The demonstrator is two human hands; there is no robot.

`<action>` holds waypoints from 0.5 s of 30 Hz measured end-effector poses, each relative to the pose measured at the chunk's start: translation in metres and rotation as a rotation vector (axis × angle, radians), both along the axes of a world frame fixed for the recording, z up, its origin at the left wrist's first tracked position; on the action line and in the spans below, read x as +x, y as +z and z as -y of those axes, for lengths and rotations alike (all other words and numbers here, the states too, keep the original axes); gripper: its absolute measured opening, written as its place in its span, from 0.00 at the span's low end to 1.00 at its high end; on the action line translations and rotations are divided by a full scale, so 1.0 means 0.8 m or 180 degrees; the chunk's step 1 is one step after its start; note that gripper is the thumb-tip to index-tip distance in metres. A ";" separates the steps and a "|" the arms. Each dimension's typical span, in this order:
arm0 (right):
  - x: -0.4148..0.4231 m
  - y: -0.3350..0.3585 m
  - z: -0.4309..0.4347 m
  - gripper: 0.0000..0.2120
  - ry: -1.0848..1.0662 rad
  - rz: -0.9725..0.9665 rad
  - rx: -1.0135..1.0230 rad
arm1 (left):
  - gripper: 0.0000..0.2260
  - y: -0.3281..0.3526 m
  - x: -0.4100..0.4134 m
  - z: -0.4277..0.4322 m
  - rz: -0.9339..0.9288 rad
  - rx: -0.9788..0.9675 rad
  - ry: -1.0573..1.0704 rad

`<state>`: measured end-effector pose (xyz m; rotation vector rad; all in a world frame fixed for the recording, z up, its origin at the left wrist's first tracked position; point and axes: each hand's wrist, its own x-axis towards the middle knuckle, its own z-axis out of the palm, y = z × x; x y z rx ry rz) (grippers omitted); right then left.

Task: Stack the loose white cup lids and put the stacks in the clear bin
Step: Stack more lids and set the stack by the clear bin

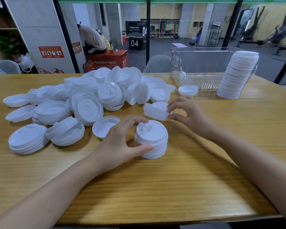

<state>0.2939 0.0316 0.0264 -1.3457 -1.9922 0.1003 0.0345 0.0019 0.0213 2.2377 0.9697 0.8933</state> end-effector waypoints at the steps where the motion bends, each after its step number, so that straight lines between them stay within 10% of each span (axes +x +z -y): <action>1: 0.004 0.007 0.007 0.05 0.0047 -0.0528 -0.0268 | 0.25 0.000 0.000 0.000 -0.0005 0.0000 -0.0002; 7: 0.034 0.008 0.032 0.05 -0.0126 -0.3019 -0.1791 | 0.25 0.001 0.003 0.002 0.0009 -0.0040 -0.0016; 15: 0.043 -0.018 0.027 0.12 -0.0982 -0.1126 -0.0954 | 0.26 -0.001 0.002 0.000 -0.0035 -0.0034 -0.0008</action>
